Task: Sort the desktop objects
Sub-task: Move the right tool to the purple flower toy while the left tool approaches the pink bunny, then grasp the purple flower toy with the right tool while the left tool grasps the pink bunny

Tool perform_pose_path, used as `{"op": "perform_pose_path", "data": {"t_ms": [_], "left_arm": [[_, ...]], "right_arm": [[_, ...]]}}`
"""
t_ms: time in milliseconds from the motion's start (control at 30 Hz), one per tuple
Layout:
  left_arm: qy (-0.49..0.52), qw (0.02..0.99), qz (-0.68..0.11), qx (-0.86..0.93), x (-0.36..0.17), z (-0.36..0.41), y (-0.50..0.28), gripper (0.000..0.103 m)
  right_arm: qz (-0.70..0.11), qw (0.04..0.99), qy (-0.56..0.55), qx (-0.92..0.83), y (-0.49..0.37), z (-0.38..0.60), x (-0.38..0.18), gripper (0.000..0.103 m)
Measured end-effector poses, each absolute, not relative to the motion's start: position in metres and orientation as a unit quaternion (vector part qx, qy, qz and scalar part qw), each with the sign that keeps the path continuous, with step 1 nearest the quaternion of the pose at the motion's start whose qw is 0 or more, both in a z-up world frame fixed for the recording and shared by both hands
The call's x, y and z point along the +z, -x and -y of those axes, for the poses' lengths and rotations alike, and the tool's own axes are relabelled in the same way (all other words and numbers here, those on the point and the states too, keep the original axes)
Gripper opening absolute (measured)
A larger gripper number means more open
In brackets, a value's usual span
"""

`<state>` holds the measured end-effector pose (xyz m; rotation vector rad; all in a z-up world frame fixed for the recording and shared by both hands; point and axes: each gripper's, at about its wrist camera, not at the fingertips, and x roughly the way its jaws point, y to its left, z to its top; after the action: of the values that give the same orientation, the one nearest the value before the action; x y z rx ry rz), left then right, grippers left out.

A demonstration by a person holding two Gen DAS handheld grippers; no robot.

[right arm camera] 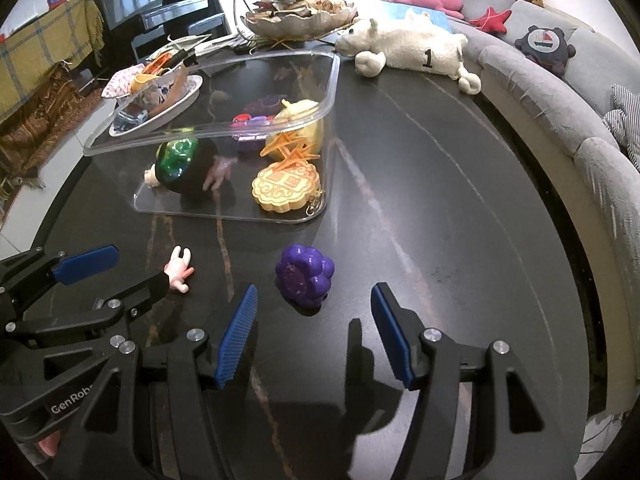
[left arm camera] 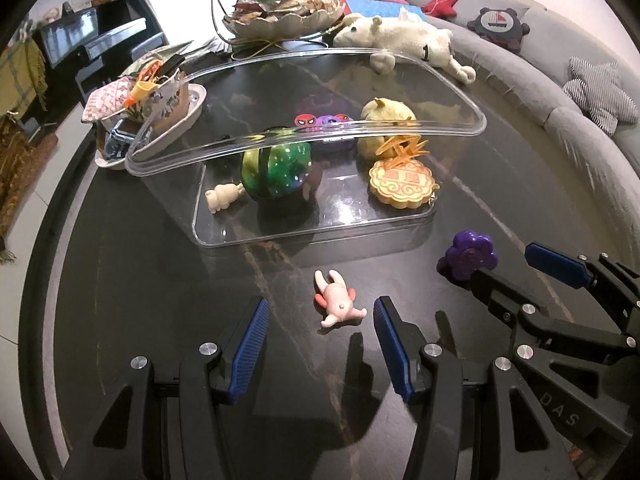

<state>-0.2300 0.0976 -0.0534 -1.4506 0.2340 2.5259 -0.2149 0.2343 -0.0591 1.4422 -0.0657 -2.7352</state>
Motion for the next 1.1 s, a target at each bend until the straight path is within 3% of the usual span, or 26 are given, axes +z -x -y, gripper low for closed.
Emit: {"op": "perform_pose_path", "data": {"t_ms": [867,1033,1100], "left_arm": [[0.512,0.113,-0.083,0.847,-0.076,-0.103,0.246,0.049],[0.511,0.113,-0.084,0.848,-0.078,-0.105,0.249,0.049],[0.511,0.115,-0.084,0.848,-0.078,-0.105,0.250,0.049]], "right_arm": [[0.004,0.023,-0.486,-0.873,0.239,-0.227,-0.083,0.048],[0.012,0.036,-0.487,-0.872,0.239,-0.227,-0.084,0.035],[0.013,0.038,-0.486,-0.873,0.239,-0.227,-0.085,0.035]]}}
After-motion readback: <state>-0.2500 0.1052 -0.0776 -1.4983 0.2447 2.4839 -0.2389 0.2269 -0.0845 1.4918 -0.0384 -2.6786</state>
